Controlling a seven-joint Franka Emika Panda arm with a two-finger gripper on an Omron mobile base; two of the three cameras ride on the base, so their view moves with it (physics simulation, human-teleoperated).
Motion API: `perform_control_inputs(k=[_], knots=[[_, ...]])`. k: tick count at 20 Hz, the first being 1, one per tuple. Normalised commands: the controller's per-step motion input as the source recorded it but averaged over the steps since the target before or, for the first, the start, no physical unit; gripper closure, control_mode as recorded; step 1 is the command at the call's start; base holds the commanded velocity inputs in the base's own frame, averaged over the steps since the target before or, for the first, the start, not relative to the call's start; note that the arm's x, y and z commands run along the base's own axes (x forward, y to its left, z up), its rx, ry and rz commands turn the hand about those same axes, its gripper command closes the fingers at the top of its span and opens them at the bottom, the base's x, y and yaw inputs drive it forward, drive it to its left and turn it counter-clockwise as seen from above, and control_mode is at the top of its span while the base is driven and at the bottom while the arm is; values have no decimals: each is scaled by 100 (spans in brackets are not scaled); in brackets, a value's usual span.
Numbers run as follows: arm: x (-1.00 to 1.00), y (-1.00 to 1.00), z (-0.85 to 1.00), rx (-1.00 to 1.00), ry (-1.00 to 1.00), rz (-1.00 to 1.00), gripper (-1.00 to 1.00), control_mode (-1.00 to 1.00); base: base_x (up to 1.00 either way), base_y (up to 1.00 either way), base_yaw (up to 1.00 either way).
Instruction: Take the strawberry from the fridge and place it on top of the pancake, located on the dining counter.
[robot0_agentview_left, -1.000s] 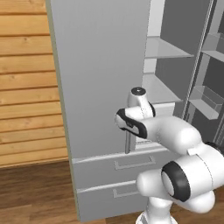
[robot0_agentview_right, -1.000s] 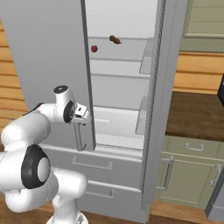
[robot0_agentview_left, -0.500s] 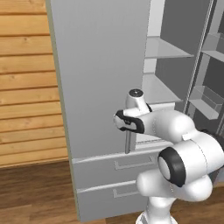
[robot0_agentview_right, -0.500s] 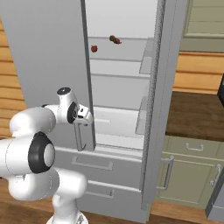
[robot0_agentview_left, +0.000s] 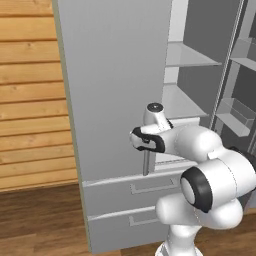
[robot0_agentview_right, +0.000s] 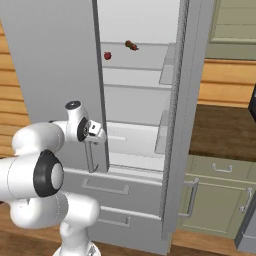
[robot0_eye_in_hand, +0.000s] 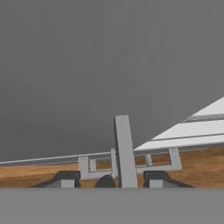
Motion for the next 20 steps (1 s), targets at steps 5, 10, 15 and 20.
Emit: perform_control_inputs(k=[5,10,15,20], knots=[[-29,5,0,-2,0,-7,100,-100,0,0,0],[-90,43,0,-4,-5,-27,100,-100,0,0,0],[-100,51,0,-1,-2,-30,100,-100,0,0,0],[-88,70,0,-4,0,-31,100,-100,0,0,0]])
